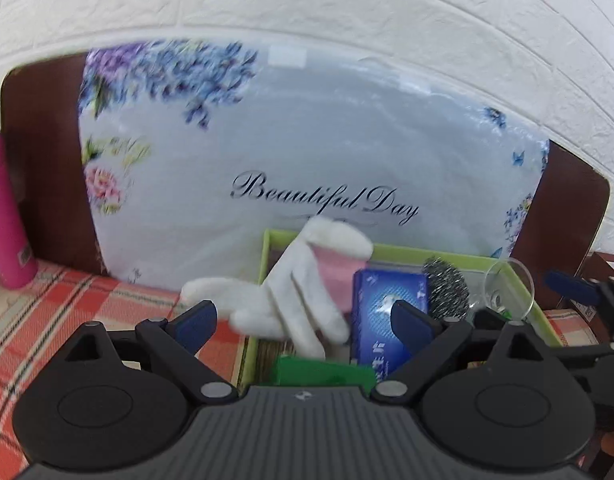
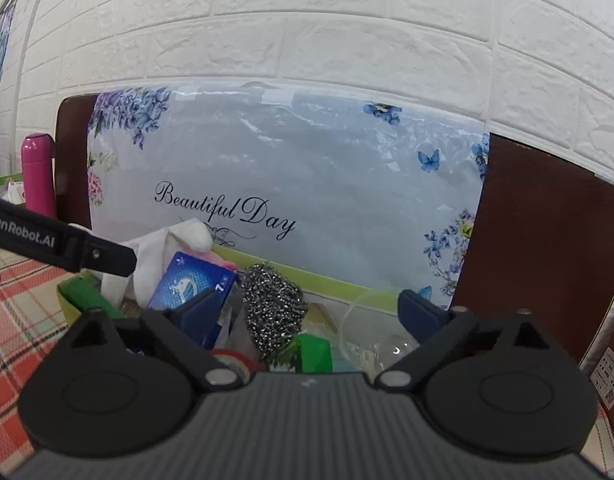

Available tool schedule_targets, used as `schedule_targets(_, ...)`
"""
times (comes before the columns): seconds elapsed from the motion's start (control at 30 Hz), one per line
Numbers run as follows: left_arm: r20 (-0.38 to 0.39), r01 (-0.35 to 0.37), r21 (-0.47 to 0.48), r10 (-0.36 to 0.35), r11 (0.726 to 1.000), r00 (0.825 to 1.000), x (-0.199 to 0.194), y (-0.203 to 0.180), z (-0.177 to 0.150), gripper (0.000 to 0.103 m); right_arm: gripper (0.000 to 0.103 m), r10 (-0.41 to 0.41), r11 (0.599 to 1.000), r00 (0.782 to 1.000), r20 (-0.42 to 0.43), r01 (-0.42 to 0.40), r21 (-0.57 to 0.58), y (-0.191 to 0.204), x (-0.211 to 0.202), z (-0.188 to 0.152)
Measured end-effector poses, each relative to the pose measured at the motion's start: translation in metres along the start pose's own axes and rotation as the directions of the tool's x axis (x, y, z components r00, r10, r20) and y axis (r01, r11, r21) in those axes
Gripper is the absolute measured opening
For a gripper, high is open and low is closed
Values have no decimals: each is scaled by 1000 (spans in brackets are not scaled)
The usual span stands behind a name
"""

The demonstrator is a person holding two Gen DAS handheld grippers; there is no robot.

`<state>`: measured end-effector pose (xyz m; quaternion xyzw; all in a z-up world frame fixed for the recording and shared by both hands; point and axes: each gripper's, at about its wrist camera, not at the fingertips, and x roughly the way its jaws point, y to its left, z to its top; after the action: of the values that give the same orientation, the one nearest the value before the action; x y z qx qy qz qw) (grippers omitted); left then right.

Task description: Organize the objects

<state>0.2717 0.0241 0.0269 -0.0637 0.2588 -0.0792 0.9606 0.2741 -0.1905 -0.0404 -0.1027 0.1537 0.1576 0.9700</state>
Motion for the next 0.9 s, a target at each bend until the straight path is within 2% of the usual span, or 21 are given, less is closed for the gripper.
schedule_targets(0.13,23,-26,-14,26,1000,999,-12,4,-4,97,103,-31,999,999,20,32,-24,3,-20,-3)
schedule_targets(0.27,85,-36,-17,38,999,996,-44,-2,-2,97,103,-30,1000,999,12,30,5,-1,-50,5)
schedule_targets(0.37,165,-58,14,55,998,985,-77,-13,-6,97,103,-42,998,999,-2,42,45,-5,-79,10)
schedule_targets(0.43,218,-89,36,79,995,973,-103,-24,-11,101,103,-42,995,999,-10,43,87,-9,-100,9)
schedule_targets(0.5,232,-104,37,92,994,968,-125,-33,-19,103,103,-34,991,999,-18,36,131,-11,-120,7)
schedule_targets(0.63,139,-73,13,71,997,988,-150,-39,-43,103,103,-32,984,998,-51,40,174,-9,-157,-8)
schedule_targets(0.7,73,-98,26,96,995,993,-154,-43,-60,103,103,-31,984,996,-81,45,172,-7,-170,-18)
schedule_targets(0.8,7,-147,57,147,987,989,-154,-48,-85,103,103,-39,984,990,-137,62,169,-2,-186,-34)
schedule_targets(0.9,-59,-158,62,161,986,985,-153,-49,-101,103,103,-32,983,982,-184,64,170,1,-196,-49)
